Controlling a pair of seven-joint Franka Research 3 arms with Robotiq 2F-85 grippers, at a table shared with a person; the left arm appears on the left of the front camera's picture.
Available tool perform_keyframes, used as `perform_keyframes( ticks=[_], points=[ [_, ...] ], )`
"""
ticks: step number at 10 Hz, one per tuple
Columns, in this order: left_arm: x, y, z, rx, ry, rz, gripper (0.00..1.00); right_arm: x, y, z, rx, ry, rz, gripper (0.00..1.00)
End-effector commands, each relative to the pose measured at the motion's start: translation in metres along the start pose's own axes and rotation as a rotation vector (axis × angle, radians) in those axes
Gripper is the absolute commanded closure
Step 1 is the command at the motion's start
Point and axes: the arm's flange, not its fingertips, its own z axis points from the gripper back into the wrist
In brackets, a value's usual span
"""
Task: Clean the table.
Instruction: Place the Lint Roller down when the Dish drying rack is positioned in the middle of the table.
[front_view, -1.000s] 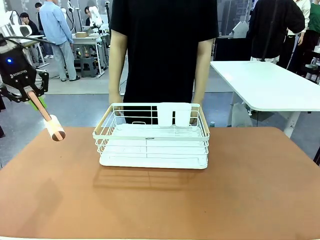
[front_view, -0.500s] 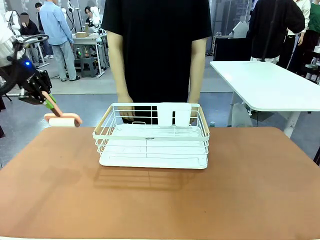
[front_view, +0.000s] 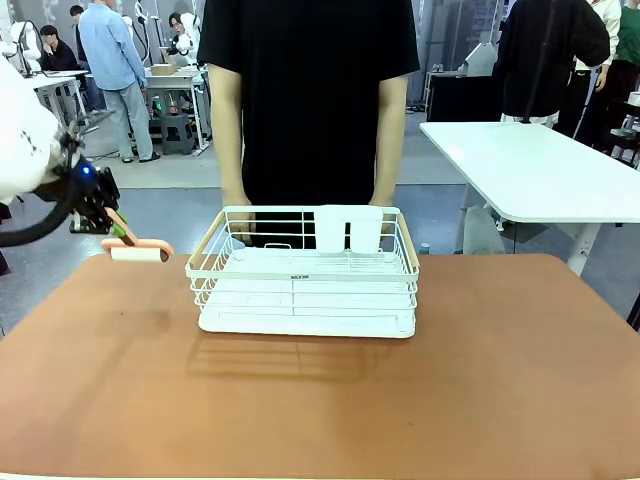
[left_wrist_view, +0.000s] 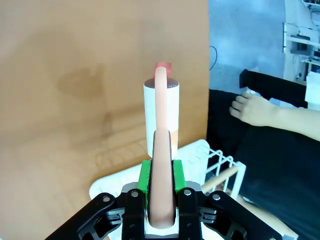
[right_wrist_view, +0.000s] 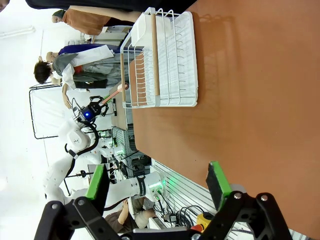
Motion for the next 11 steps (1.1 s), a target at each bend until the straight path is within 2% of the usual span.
perform_keyframes(
  ticks=[1, 4, 9, 10, 11],
  points=[
    [0.007, 0.007, -0.016, -0.022, -0.002, -0.049, 0.79, -0.002, 0.002, -0.001, 0.014, -0.006, 0.016, 0.0],
    [0.014, 0.028, -0.043, 0.01, -0.011, -0.076, 0.79, -0.002, 0.002, -0.001, 0.014, -0.006, 0.016, 0.0],
    [0.023, 0.041, -0.057, 0.053, -0.001, -0.085, 0.79, -0.002, 0.002, -0.001, 0.014, -0.006, 0.016, 0.0],
    [0.023, 0.041, -0.055, 0.056, 0.001, -0.075, 0.42, -0.002, 0.002, -0.001, 0.014, -0.006, 0.016, 0.0],
    [0.023, 0.04, -0.051, 0.058, 0.006, -0.068, 0.41, -0.002, 0.002, -0.001, 0.014, -0.006, 0.016, 0.0]
  ],
)
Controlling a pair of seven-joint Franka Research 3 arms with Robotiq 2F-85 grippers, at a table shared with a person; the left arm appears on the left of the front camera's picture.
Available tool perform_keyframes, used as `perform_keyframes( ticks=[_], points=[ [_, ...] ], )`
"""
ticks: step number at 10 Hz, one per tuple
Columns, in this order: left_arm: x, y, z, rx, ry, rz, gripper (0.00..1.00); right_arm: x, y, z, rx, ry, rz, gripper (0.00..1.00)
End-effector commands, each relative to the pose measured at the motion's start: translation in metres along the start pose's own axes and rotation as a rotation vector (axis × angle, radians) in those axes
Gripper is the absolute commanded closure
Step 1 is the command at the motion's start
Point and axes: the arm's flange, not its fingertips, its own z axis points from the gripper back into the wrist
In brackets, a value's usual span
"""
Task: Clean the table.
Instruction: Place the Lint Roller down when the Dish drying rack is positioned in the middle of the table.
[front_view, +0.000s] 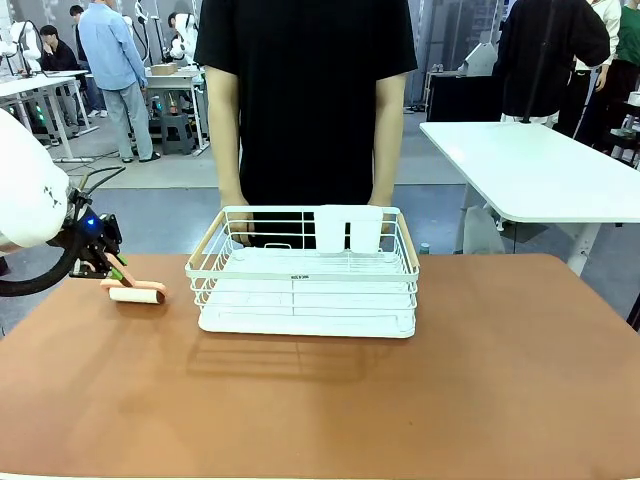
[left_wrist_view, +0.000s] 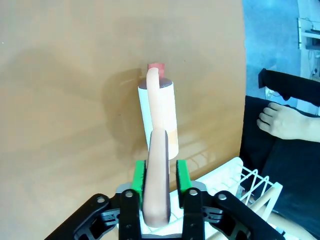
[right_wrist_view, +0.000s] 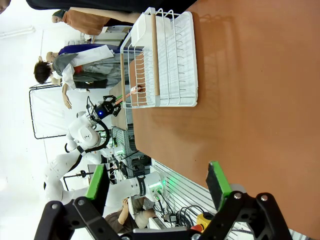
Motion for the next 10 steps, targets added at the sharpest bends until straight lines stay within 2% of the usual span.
perform_keyframes(
  ticks=[1, 2, 4, 5, 6, 7, 8, 10],
  points=[
    [0.002, 0.007, 0.012, -0.009, 0.019, 0.005, 0.04, -0.002, 0.002, -0.001, 0.014, -0.006, 0.016, 0.0],
    [0.002, 0.007, 0.022, -0.009, 0.022, 0.007, 0.04, -0.002, 0.002, -0.001, 0.014, -0.006, 0.016, 0.0],
    [0.001, 0.008, 0.042, 0.095, 0.023, 0.025, 0.0, -0.002, 0.002, -0.001, 0.014, -0.006, 0.016, 0.0],
    [-0.004, 0.006, 0.06, 0.131, 0.039, 0.001, 0.0, -0.002, 0.002, -0.001, 0.014, -0.006, 0.016, 0.0],
    [-0.009, 0.003, 0.082, 0.23, 0.052, 0.001, 0.0, -0.002, 0.002, -0.001, 0.014, -0.006, 0.016, 0.0],
    [-0.015, 0.0, 0.106, 0.268, 0.028, 0.006, 0.0, -0.002, 0.002, -0.001, 0.014, -0.006, 0.016, 0.0],
    [-0.022, 0.0, 0.122, 0.284, 0.021, 0.017, 0.0, -0.002, 0.002, -0.001, 0.014, -0.006, 0.016, 0.0],
    [-0.019, 0.001, 0.129, 0.276, 0.083, 0.0, 0.0, -0.002, 0.002, -0.001, 0.014, -0.006, 0.016, 0.0]
  ],
)
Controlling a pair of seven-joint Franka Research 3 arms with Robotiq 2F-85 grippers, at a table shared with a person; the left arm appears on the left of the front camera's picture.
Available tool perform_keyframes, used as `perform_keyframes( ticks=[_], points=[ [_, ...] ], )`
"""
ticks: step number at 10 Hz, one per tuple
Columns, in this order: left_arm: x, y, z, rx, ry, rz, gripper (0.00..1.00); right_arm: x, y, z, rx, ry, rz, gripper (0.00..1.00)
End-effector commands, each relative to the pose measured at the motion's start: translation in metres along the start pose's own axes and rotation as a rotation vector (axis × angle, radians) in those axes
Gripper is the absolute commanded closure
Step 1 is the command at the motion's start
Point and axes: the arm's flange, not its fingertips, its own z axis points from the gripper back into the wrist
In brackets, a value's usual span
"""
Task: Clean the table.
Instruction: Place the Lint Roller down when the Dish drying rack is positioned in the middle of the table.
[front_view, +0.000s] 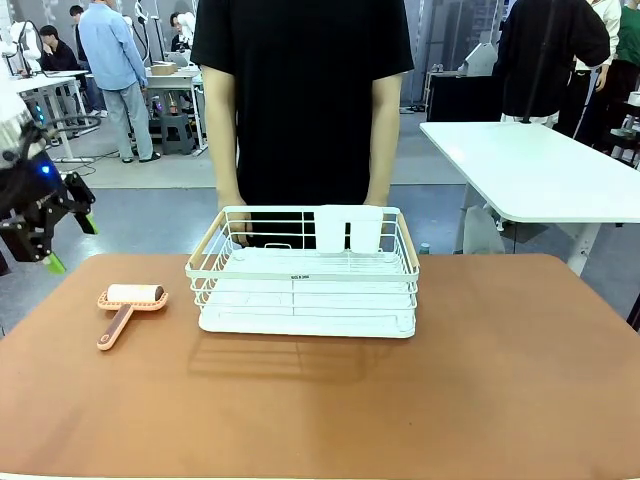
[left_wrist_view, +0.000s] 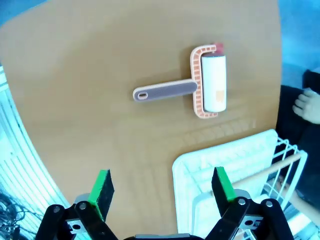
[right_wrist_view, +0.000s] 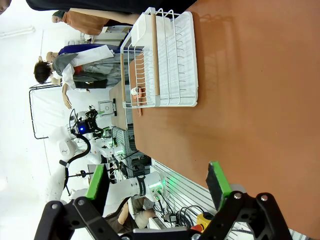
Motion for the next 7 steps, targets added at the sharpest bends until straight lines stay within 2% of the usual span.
perform_keyframes(
  ticks=[1, 7],
  points=[
    [0.0064, -0.001, -0.0168, -0.004, -0.012, 0.005, 0.0, -0.0017, 0.0024, -0.0006, 0.014, -0.006, 0.016, 0.0],
    [0.0064, -0.001, -0.0168, -0.004, -0.012, 0.005, 0.0, -0.0017, 0.0024, -0.0006, 0.014, -0.006, 0.016, 0.0]
  ],
)
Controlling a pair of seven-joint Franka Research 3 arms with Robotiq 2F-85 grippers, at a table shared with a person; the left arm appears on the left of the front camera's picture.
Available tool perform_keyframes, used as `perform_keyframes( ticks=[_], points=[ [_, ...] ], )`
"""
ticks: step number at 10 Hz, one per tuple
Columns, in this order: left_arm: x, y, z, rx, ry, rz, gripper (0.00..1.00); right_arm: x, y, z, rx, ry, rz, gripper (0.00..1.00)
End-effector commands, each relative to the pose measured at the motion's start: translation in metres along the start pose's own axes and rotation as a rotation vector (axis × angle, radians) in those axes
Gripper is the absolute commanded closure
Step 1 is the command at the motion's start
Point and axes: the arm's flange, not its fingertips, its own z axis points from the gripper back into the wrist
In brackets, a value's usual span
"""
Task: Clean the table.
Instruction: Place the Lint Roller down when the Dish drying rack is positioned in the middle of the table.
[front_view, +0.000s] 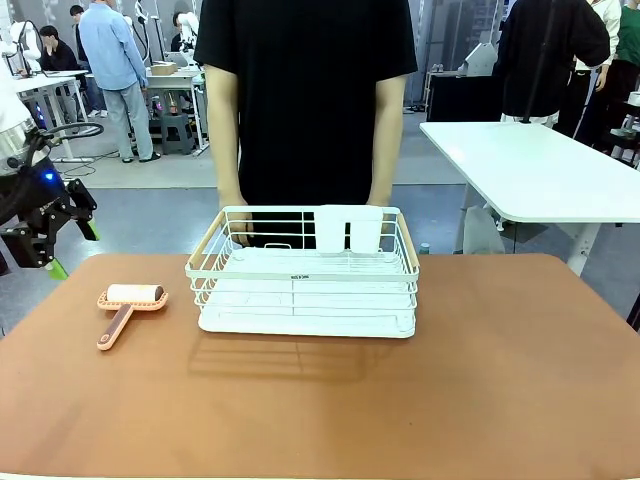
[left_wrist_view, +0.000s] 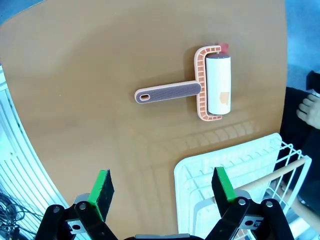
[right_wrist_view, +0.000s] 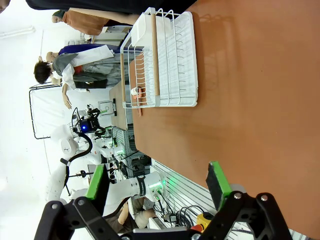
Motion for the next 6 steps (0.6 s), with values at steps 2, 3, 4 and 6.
perform_keyframes(
  ticks=[2, 3, 4, 6],
  points=[
    [0.0011, 0.0009, -0.0014, -0.021, -0.013, -0.004, 0.0, -0.0017, 0.0025, -0.0006, 0.014, -0.006, 0.016, 0.0],
    [0.0011, 0.0009, -0.0014, -0.021, -0.013, -0.004, 0.0, -0.0017, 0.0025, -0.0006, 0.014, -0.006, 0.016, 0.0],
    [0.0011, 0.0009, -0.0014, -0.021, -0.013, -0.004, 0.0, -0.0017, 0.0025, -0.0006, 0.014, -0.006, 0.016, 0.0],
    [0.0011, 0.0009, -0.0014, -0.021, -0.013, -0.004, 0.0, -0.0017, 0.0025, -0.0006, 0.014, -0.006, 0.016, 0.0]
  ],
)
